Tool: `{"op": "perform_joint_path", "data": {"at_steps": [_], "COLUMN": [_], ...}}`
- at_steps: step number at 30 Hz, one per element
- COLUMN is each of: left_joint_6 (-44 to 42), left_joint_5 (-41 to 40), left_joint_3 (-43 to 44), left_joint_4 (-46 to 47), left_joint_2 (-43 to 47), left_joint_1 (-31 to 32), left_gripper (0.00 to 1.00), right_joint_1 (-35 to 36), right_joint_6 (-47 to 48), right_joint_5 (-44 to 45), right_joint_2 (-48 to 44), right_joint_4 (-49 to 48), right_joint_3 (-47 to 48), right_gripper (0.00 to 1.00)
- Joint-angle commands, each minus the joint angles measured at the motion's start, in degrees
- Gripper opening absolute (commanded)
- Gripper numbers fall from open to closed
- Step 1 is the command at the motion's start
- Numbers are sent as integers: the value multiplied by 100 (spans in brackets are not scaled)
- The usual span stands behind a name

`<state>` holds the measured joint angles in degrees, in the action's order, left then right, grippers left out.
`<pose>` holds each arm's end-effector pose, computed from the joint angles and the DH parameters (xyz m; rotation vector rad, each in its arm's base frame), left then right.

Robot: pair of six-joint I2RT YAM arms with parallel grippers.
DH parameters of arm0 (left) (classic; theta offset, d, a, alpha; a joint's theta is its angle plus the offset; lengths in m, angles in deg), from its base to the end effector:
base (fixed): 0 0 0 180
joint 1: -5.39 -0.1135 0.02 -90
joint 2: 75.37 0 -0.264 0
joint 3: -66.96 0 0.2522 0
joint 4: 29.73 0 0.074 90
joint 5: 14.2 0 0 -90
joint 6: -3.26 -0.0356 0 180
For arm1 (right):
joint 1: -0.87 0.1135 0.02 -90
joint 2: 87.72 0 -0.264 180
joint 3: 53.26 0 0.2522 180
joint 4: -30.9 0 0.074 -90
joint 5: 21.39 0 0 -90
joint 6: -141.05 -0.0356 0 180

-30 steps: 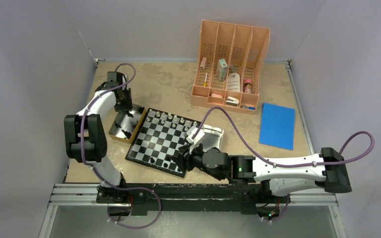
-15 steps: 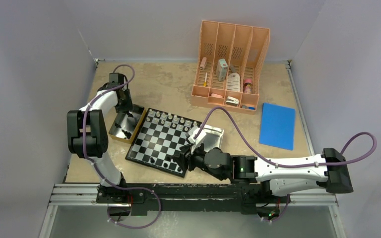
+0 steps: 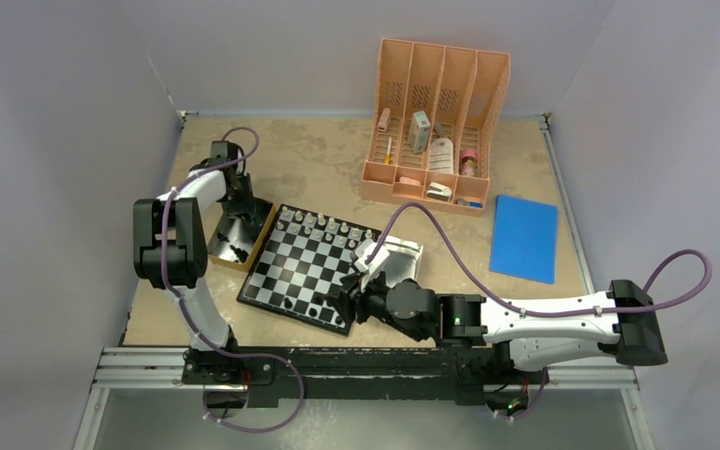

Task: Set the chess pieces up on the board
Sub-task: Pick up the chess piece from the storage box, then place the chess piece on the chessboard.

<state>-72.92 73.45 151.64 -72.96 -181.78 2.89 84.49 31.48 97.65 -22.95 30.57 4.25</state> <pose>0.3748 0.0178 0.1741 -0.3958 2.6736 -0.0040 0.0463 0.2585 0.3078 -0.5770 1.6658 0.9163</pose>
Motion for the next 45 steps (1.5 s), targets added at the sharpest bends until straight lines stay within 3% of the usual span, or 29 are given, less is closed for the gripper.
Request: {"op": "perform_joint_path", "data": {"at_steps": [1,13,25,29,37,45], "left_joint_6": [-161,-249,-357,-407,-520,-471], "left_joint_5": [305,622,1080,2008,4238,5253], "left_joint_3": [339,302,61,-18,-346,-1061], "left_joint_4": [-21,-459,-786,-878,-1004,-941], "left_joint_2": [-171,46,1395,1828,2554,3165], "left_joint_1": [-40,-40,-40,-40,11,478], "left_gripper": [31,14,10,9,8,6], "right_joint_1": [27,28,26,25,23,-31], "right_joint_6": [156,10,-212,-8,1243,2152], "right_joint_5": [203,130,53,236,525,492], "right_joint_2": [-104,-197,-277,-303,-588,-750], "right_joint_4": [-169,-122,-192,-264,-1347,-2202], "right_joint_3": [69,20,-50,-108,-780,-1093], "right_gripper": [52,52,52,52,53,61]}}
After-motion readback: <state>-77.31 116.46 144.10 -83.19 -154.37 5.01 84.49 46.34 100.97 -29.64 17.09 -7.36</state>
